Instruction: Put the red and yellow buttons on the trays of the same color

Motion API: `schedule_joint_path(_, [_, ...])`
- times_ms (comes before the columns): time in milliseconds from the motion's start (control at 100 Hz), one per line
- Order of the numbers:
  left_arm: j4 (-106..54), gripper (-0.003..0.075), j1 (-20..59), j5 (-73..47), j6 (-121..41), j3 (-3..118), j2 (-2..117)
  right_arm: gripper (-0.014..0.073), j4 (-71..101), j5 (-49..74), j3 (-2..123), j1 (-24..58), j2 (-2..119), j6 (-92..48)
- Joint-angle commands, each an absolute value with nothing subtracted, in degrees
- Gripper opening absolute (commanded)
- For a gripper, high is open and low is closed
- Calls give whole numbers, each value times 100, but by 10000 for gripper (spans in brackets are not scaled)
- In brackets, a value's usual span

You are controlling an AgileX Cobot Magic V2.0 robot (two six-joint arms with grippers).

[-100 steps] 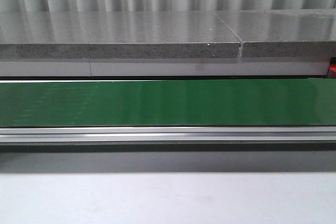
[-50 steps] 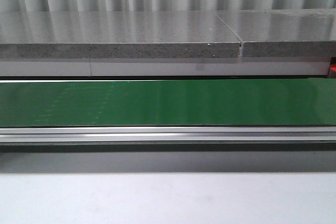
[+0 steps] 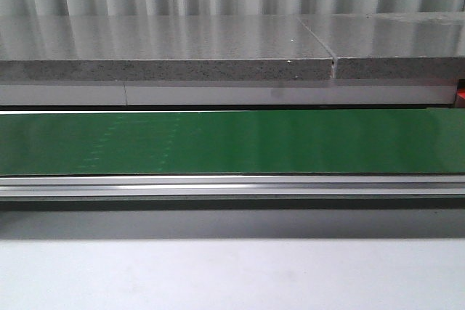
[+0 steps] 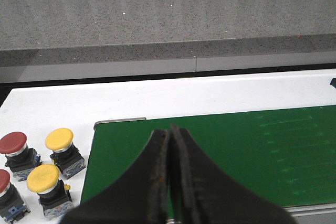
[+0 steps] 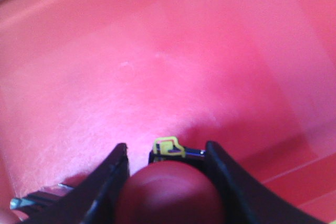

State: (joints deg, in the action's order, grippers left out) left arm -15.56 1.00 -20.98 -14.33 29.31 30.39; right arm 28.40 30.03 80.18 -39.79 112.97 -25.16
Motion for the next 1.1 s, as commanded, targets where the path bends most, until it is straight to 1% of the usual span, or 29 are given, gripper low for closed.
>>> schedule_joint_path(0, [-1649,-20,138,-1688,-1448,3089,3048,87,3048,2667,8216,-4010,10977,-2520])
schedule_joint_path(180, [-1649,-20,138,-1688,-1448,3089,3048,87,3114,2654,8216,-4006,10977,-2520])
schedule_joint_path(280, [-1649,-20,138,-1688,-1448,3089,3048,110,3159,2661,8216,-4006,10977,-2520])
schedule_joint_path(430, [-1649,-20,138,-1688,-1448,3089,3048,204,3158,2692,8216,-4006,10977,-2520])
schedule_joint_path(540, [-1649,-20,138,-1688,-1448,3089,3048,250,3158,2705,8216,-4000,10977,-2520])
schedule_joint_path(610, [-1649,-20,138,-1688,-1448,3089,3048,299,3158,2725,8216,-3998,10977,-2520])
schedule_joint_path(700, [-1649,-20,138,-1688,-1448,3089,3048,409,3158,2739,8216,-3998,10977,-2520])
schedule_joint_path(750, [-1649,-20,138,-1688,-1448,3089,3048,494,3158,2739,8216,-3998,10977,-2520])
schedule_joint_path(820, [-1649,-20,138,-1688,-1448,3089,3048,588,3158,2734,8216,-3998,10977,-2520])
schedule_joint_path(890, [-1649,-20,138,-1688,-1448,3089,3048,648,3164,2734,8216,-3998,10977,-2520])
schedule_joint_path(920, [-1649,-20,138,-1688,-1448,3089,3048,658,3172,2734,8216,-3998,10977,-2520])
schedule_joint_path(1090, [-1649,-20,138,-1688,-1448,3089,3048,652,3252,2729,8218,-3998,10911,-2520])
